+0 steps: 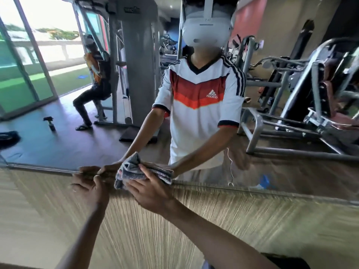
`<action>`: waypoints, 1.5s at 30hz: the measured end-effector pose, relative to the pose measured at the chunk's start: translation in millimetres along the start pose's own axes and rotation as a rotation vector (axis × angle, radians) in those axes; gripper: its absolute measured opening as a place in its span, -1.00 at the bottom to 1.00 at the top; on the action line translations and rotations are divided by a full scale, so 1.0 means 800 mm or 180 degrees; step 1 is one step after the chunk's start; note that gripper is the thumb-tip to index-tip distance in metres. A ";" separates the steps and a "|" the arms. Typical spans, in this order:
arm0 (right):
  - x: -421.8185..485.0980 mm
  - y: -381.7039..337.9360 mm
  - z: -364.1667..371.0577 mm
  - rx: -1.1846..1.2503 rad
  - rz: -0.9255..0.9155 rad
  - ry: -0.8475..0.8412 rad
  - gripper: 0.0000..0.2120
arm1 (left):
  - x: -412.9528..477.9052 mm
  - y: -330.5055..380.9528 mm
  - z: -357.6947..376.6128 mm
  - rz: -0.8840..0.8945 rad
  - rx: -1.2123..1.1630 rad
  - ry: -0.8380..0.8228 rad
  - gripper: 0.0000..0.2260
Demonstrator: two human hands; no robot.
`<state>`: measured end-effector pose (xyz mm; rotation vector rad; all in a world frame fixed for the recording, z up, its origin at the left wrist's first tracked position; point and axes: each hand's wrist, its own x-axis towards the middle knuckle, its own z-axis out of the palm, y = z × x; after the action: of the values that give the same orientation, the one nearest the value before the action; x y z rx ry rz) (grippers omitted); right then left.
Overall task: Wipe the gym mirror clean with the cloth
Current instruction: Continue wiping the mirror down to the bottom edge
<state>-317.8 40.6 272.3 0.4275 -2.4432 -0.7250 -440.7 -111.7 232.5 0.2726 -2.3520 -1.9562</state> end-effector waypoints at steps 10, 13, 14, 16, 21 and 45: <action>-0.262 0.145 -0.031 -0.0567 0.0113 0.0013 -0.49 | -0.180 0.030 0.129 0.0094 -0.0319 0.0106 -0.27; -0.323 0.174 -0.037 -0.0748 0.0138 0.0015 -0.51 | -0.194 0.033 0.136 0.0167 -0.0280 0.0095 -0.19; -0.333 0.178 -0.037 -0.0768 0.0151 -0.0037 -0.51 | -0.196 0.033 0.135 0.0156 -0.0285 0.0066 -0.18; -0.327 0.176 -0.040 -0.0849 0.0139 -0.0079 -0.50 | -0.198 0.035 0.132 0.0135 -0.0271 0.0072 -0.24; -0.213 0.120 -0.031 -0.0570 0.0022 0.0116 -0.49 | -0.196 0.043 0.116 0.0011 0.0034 0.0056 -0.34; -0.420 0.218 -0.042 -0.0571 0.0484 -0.0050 -0.54 | -0.310 0.053 0.196 0.0002 0.0007 -0.0148 -0.30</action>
<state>-54.2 314.5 257.3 0.1653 -2.3688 -0.8745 -227.4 91.9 259.1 0.2292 -2.3822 -1.9810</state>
